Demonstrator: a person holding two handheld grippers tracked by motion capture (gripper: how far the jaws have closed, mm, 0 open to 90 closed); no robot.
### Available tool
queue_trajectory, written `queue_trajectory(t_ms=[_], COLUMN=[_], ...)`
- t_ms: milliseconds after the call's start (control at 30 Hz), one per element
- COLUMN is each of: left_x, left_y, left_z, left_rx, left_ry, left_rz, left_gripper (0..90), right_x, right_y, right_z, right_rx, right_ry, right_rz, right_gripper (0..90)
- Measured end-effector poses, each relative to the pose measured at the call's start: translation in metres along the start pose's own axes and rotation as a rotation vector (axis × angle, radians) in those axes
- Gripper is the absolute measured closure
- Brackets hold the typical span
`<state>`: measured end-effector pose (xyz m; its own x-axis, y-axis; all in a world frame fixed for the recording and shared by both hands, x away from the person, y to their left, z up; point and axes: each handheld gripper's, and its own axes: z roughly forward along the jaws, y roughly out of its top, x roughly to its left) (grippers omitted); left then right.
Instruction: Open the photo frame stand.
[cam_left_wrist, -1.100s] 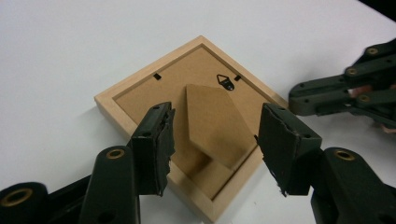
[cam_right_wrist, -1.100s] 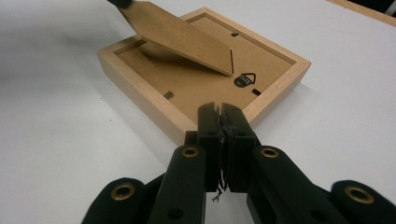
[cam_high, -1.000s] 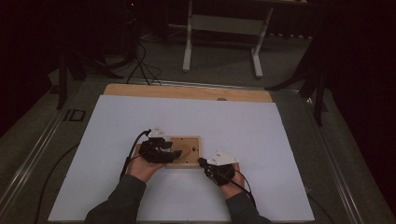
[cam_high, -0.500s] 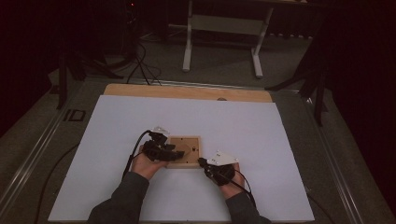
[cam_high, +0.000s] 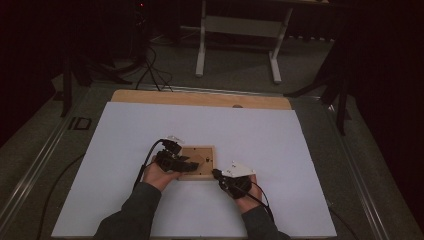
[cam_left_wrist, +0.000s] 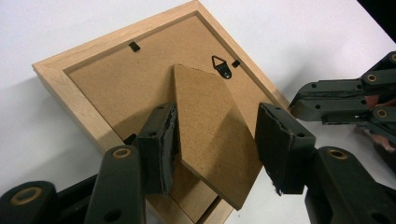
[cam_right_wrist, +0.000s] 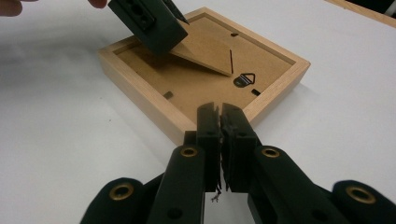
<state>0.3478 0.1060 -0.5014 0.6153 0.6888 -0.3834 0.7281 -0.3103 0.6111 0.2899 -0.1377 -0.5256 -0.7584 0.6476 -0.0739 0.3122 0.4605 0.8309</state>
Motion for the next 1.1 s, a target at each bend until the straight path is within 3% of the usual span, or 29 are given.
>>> queue_trajectory(t_ms=[100,300,900,1100], left_x=[0.0,-0.004,-0.02,-0.024], left_y=[0.001,0.002,-0.005,-0.009], left_z=[0.001,0.002,0.0,-0.002], left_rx=[0.014,0.042,-0.018,-0.03], left_ry=[0.006,0.056,0.143,0.159], left_rz=[0.0,0.04,0.132,0.161], left_gripper=[49.7,51.6,53.3,53.2], right_x=[0.0,-0.001,0.001,-0.01], right_y=[0.0,0.0,0.001,0.004], right_z=[0.0,0.0,0.0,-0.005], right_rx=[0.0,0.0,0.003,-0.007], right_ry=[0.001,0.004,0.014,-0.001], right_rz=[0.001,0.007,-0.009,0.039], right_gripper=[86.2,85.8,83.1,79.1])
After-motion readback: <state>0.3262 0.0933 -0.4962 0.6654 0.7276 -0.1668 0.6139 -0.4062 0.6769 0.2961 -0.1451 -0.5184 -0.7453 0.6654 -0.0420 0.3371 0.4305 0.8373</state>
